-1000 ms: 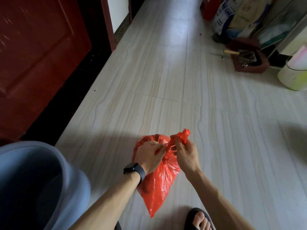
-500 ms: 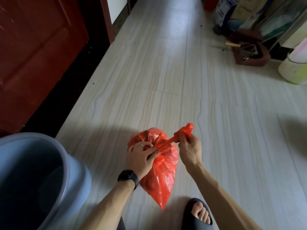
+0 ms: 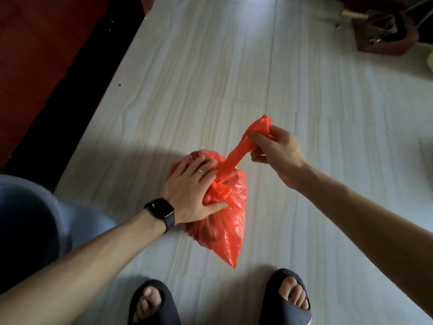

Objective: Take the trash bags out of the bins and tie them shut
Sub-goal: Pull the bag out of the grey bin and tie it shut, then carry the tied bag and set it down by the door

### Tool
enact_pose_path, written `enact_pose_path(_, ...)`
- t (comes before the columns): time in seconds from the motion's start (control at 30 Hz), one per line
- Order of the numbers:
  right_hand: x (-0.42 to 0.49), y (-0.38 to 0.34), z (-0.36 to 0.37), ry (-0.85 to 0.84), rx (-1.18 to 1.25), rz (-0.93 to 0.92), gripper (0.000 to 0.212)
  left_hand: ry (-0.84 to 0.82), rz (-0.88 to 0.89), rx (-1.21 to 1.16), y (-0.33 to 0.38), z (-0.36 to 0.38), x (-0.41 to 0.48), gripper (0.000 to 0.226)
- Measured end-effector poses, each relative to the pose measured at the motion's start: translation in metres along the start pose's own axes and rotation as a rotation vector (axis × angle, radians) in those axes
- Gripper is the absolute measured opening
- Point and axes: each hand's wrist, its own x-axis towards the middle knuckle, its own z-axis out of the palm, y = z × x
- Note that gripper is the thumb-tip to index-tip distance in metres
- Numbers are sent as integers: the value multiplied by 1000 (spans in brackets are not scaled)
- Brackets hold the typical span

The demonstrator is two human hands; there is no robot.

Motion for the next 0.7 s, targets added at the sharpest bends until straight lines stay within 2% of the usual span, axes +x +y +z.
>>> enact_pose_path(0.07,12,2,8,-15,73,24,11,-27,-81,-14,0,11,1,74)
enact_pose_path(0.23,25,-3,21,41,266,149,23,-58,-196,-39,10,24,13,68)
enact_pose_path(0.33,15,-4,23,13,246,198,26,-96,-201,-64,8,25,10,71)
enact_pose_path(0.4,-1,-5,31,-5,166,299,29,-230,-204,-61,8,13,12,76)
enact_pose_path(0.47,-19,-12,40,-40,87,406,33,-463,-255,-63,13,-7,12,79)
enact_pose_path(0.57,-45,-52,40,-103,-7,401,31,-745,-276,-38,18,-58,22,78)
enact_pose_path(0.7,-80,-151,11,-147,-80,378,24,-861,-276,-81,29,-174,39,57)
